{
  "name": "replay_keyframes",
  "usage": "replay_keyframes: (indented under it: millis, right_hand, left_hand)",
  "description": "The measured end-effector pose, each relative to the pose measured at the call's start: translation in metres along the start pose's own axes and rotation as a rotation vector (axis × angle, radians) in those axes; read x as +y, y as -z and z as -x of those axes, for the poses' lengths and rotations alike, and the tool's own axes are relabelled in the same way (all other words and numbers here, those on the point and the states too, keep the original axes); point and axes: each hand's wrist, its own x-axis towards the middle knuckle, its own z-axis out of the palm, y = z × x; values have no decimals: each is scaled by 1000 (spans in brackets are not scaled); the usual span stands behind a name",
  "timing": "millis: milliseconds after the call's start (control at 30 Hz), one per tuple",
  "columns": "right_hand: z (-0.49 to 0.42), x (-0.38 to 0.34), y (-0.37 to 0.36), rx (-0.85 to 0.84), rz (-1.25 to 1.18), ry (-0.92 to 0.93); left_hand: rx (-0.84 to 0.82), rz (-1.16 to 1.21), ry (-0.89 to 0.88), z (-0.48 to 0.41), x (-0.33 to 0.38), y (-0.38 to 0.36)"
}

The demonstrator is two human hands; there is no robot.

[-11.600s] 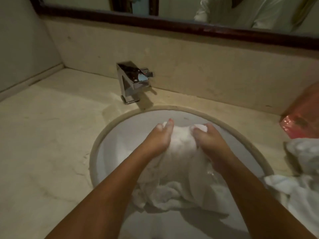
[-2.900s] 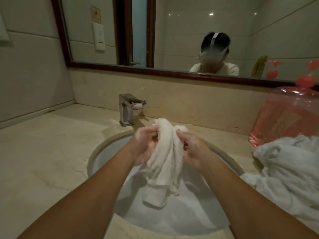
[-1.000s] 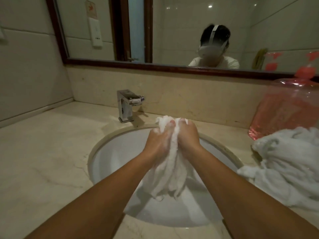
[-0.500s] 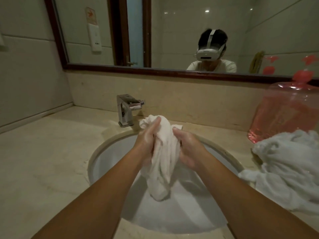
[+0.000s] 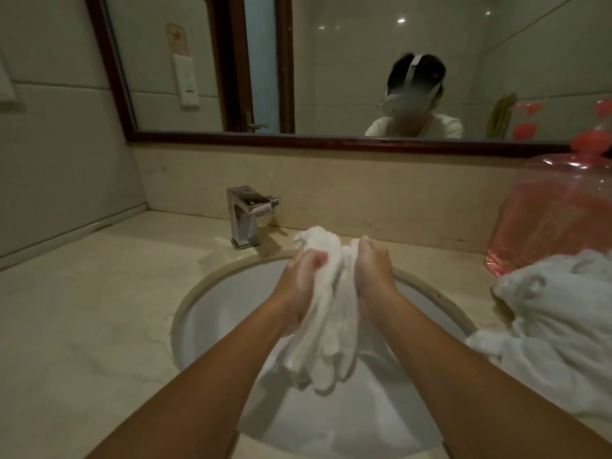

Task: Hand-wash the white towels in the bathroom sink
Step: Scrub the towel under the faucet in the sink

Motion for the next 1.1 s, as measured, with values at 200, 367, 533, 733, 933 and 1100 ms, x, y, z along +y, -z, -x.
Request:
replay_keyframes:
  millis: [200, 367, 533, 733, 933, 1100]
  right_hand:
    - [42, 6, -17, -155, 125, 158]
    - [26, -10, -14, 12, 43, 174]
    - [52, 8, -15, -95, 246, 236]
    - [31, -5, -18, -27, 92, 226]
    - [43, 1, -8, -147, 249, 419]
    - [36, -4, -17, -134, 110, 268]
  left_hand:
    - [288, -51, -166, -1, 8, -8]
    - [127, -93, -271, 15, -2, -18]
    - [265, -53, -140, 5, 9, -10]
    - [169, -139, -286, 17, 7, -12]
    - [239, -190, -441, 8, 8, 0]
    - [220, -295, -534, -1, 2, 3]
